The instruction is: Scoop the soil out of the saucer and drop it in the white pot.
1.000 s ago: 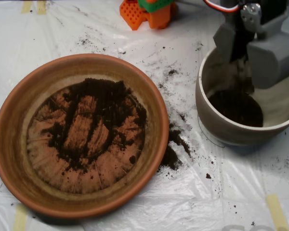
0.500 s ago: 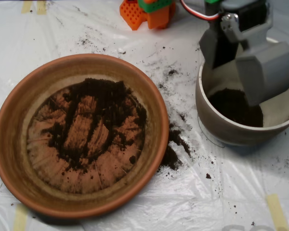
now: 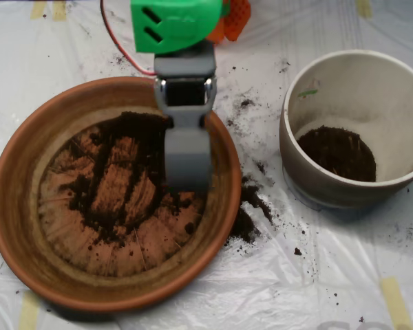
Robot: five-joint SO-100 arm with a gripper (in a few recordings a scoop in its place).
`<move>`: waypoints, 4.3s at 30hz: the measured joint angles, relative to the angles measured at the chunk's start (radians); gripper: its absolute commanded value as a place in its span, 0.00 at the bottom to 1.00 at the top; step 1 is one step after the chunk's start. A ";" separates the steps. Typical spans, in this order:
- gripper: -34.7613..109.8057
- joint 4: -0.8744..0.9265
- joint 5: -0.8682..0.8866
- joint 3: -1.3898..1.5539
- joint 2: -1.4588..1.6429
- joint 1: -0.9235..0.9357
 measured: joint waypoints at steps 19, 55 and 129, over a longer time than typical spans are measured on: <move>0.47 -0.262 -0.443 0.364 -0.167 0.212; 0.24 -0.015 -0.577 0.212 -0.196 0.296; 0.54 0.469 0.195 -0.749 -0.212 -0.276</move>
